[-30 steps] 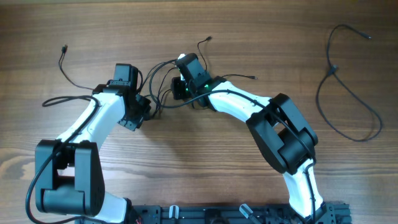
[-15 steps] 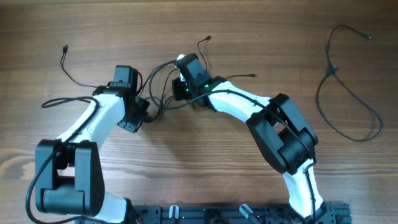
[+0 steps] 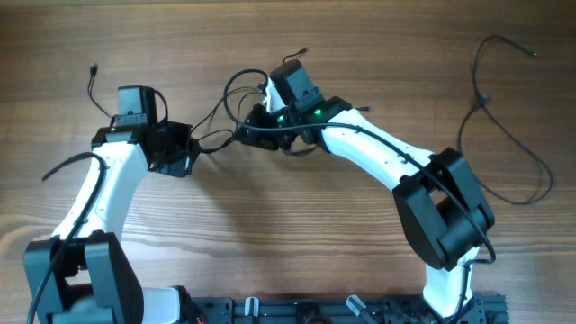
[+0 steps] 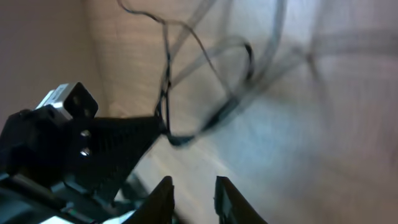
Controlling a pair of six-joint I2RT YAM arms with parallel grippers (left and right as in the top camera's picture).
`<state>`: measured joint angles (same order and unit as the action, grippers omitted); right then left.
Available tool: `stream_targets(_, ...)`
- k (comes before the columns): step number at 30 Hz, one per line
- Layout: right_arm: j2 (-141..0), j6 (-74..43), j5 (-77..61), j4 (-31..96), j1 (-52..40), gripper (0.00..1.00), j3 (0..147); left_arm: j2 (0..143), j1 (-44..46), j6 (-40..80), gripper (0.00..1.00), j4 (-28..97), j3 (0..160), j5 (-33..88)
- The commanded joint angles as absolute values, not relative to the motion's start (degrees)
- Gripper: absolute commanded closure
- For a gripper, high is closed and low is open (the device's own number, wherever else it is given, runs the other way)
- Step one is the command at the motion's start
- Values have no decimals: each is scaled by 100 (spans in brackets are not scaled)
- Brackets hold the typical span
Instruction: Untangle cables
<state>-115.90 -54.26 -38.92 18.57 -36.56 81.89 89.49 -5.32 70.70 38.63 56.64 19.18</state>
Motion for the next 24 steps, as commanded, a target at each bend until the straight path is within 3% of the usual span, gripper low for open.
stream_targets(1, -11577, -7067, -4206, 2215, -3712, 66, 8204, 8888, -537, 7441, 96, 3802, 5736, 2165)
stream_targets(3, -11577, -7767, -4195, 2327, -3763, 60, 8204, 8888, -537, 7441, 96, 3802, 5736, 2169)
stream_targets(5, -11577, -8141, -3907, 2237, -3852, 59, 8204, 8888, -537, 7441, 96, 3817, 5736, 2388)
stream_targets(12, -11583, -8449, -1968, 1855, -4237, 59, 8204, 8888, -537, 7437, 96, 3879, 5734, 3297)
stream_targets(18, -11583, -8438, -1903, 1389, -4237, 57, 8204, 8888, -537, 7419, 96, 4007, 5734, 3430)
stream_targets(21, -11583, -8372, -1903, 1409, -4248, 64, 8204, 8888, -537, 7422, 96, 4003, 5734, 3516)
stream_targets(24, -11583, -7854, -1745, 1428, -4248, 86, 8204, 8888, -537, 7424, 96, 3994, 5734, 3516)
